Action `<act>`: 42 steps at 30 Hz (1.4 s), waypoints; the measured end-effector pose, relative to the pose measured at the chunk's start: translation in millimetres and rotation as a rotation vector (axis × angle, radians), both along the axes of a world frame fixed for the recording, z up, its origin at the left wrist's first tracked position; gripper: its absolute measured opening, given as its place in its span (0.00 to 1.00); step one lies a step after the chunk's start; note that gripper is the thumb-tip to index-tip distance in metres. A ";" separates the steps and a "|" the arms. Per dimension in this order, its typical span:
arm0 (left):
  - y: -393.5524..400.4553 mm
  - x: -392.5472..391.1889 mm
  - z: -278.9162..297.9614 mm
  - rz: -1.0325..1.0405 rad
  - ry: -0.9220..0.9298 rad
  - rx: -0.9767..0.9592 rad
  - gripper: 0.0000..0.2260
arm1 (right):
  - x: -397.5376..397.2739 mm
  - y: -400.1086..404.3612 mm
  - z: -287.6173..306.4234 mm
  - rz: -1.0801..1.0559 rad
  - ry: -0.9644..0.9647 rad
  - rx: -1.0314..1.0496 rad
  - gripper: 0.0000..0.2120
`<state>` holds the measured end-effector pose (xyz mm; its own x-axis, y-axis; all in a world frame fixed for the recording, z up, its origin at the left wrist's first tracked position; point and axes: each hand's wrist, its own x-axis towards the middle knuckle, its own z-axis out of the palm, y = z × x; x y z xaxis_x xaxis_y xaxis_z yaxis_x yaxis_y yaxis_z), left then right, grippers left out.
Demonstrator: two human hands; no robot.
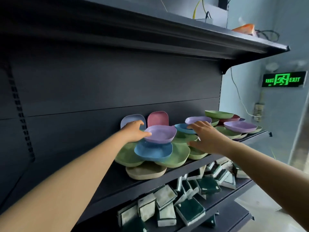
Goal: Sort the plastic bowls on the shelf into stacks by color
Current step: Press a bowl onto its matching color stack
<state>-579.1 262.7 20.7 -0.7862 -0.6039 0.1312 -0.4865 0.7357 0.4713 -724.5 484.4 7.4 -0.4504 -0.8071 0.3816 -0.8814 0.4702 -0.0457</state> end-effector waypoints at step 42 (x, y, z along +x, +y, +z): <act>19.1 -101.5 -11.3 0.718 0.514 0.480 0.07 | -349.4 -151.8 6.9 0.349 -0.309 0.352 0.35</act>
<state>-680.6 281.8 9.4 -0.1314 -0.9909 -0.0290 -0.3942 0.0254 0.9187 -1073.9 332.6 14.4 -0.1828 -0.9822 -0.0431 -0.9574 0.1878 -0.2195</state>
